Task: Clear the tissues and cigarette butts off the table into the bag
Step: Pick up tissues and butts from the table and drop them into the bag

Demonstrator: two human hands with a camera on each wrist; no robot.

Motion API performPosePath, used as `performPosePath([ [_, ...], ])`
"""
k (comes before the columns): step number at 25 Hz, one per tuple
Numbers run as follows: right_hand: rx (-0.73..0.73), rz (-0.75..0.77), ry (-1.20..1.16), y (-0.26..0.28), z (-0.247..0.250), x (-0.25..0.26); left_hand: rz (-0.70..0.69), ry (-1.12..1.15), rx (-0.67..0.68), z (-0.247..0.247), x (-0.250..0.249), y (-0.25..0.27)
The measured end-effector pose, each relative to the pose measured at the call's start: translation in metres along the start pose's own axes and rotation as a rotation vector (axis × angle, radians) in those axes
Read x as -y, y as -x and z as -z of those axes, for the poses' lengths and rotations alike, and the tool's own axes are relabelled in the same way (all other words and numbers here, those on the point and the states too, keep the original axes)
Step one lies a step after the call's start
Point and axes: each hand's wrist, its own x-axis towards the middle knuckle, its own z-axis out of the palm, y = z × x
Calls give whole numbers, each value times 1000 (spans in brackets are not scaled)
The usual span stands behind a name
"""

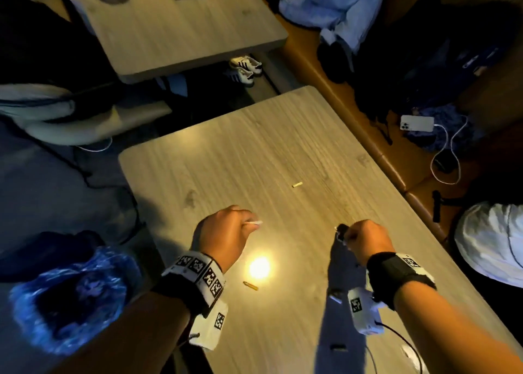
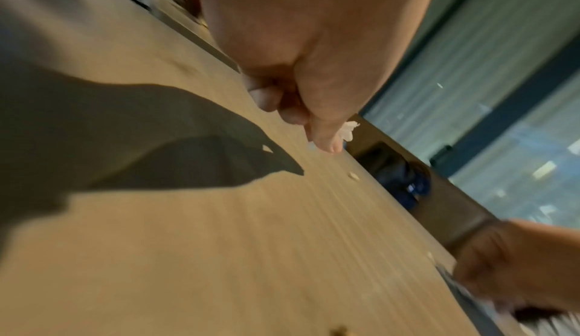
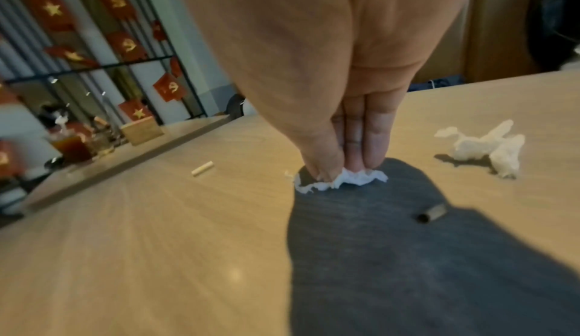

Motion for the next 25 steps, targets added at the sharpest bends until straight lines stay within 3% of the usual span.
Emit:
performPosePath([
  [5,-61,120,-224,33,0,75,109,192,-284,77,103,63],
  [8,-72,239,-336,54,-12,152,235,215,-318,102,163,101],
  [12,31,443,-443,88,-50,271,441,196,-330,108,242,158],
  [17,212,643,-403,119,-141,385,676,196,-231,90,331,205],
  [21,315,750,-208,119,-235,444,859,201,-117,76,396,217],
  [25,426,694,-138,104,-323,476,966,271,-40,48,447,223],
])
